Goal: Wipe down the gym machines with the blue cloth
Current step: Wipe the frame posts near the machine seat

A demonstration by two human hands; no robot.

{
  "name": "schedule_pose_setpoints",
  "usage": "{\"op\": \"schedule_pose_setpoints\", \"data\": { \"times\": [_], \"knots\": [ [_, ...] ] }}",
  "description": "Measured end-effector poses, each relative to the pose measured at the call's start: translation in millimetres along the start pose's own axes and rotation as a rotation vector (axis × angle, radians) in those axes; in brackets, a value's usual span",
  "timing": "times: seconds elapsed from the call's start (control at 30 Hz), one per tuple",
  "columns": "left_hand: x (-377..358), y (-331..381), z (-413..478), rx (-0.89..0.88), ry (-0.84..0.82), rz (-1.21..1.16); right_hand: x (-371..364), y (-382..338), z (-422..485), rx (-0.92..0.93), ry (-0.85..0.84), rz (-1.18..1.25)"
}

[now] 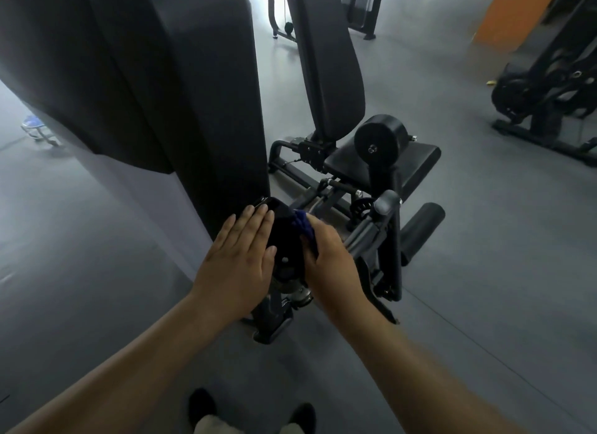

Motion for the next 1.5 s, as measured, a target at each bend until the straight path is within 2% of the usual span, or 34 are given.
{"op": "schedule_pose_setpoints", "data": {
  "times": [0.27, 0.43, 0.73, 0.87, 1.0, 1.17, 1.37, 1.5],
  "knots": [
    [-0.8, -3.4, 0.7, -0.030, 0.007, 0.021, -3.2, -6.9, 31.7, -0.009, -0.037, 0.082],
    [4.1, -9.3, -4.4, -0.085, 0.012, 0.058, -2.3, 20.8, -26.5, -0.123, 0.051, 0.206],
    [10.7, -23.5, -15.4, -0.214, 0.046, 0.128, -1.2, -3.3, 5.7, -0.126, 0.061, 0.087],
    [18.7, -39.4, -25.9, -0.284, 0.143, 0.197, -18.1, -1.3, -51.1, -0.084, 0.159, 0.079],
    [21.2, -59.0, -26.7, -0.426, 0.152, 0.282, -31.1, 1.4, -71.3, -0.144, 0.257, 0.121],
    [36.2, -83.7, -23.8, -0.543, 0.244, 0.383, -63.6, -40.7, -82.0, 0.117, 0.329, -0.197],
    [25.5, -105.4, -12.4, -0.760, 0.286, 0.461, -105.3, -74.3, -80.3, 0.241, 0.541, -0.455],
    [20.2, -107.6, -8.8, -0.834, 0.348, 0.495, -104.3, -65.9, -90.3, 0.292, 0.492, -0.694]
  ]
}}
Point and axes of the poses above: each hand's wrist, its own z-axis towards the middle knuckle, its own x-axis out of the back of the hand, y = z × x, the point moved 7 cm from there along z, towards the middle knuckle, and after that the axes turned 8 degrees about -x, right-handed, at the moved point
